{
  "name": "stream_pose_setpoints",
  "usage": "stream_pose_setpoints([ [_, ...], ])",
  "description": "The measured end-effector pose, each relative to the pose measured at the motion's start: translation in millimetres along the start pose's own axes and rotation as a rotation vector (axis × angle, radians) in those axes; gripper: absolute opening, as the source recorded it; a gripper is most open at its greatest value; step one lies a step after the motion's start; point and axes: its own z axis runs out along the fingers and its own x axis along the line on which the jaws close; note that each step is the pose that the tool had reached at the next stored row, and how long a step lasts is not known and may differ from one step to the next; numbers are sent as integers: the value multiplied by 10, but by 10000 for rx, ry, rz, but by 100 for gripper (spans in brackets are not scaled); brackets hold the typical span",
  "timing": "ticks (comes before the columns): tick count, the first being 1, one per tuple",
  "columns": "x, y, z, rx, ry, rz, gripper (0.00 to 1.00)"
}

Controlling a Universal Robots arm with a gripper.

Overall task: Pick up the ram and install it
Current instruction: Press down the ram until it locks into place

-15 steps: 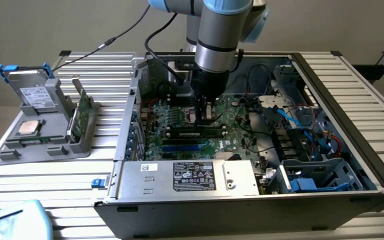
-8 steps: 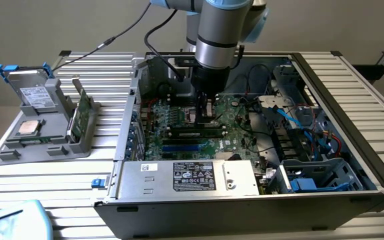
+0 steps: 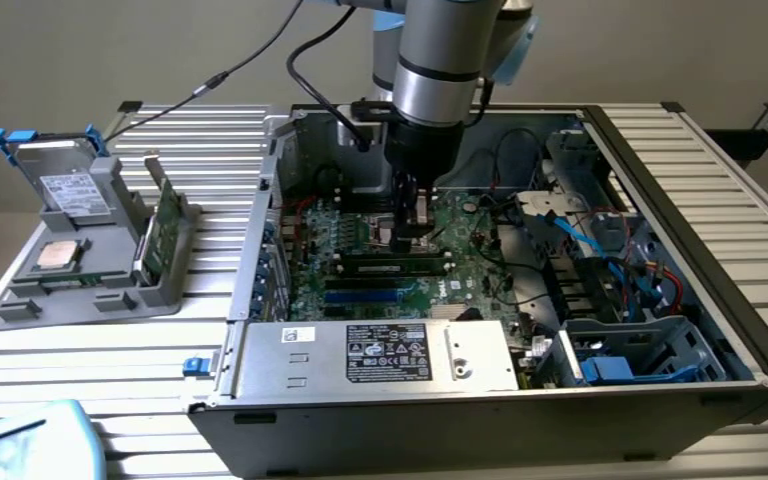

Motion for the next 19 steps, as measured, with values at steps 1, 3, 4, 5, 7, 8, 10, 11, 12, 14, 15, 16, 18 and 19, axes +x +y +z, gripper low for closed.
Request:
stream_pose_setpoints([
  [1, 0, 0, -2, 0, 1, 0, 11],
  [3, 1, 1, -7, -1, 2, 0, 11],
  [4, 1, 1, -9, -1, 3, 0, 11],
  [5, 1, 1, -11, -1, 2, 0, 11],
  [7, 2, 2, -15, -1, 2, 0, 11],
  [8, 2, 2, -17, -1, 3, 0, 11],
  [10, 2, 3, -21, -1, 3, 0, 11],
  [11, 3, 3, -24, -1, 3, -1, 11],
  [12, 3, 3, -26, -1, 3, -1, 11],
  [14, 3, 4, -30, -1, 3, 0, 11],
  [15, 3, 4, -32, -1, 3, 0, 11],
  [16, 3, 4, -34, -1, 3, 0, 11],
  [18, 4, 4, -34, -1, 3, 0, 11],
  [19, 3, 4, -34, -1, 2, 3, 11],
])
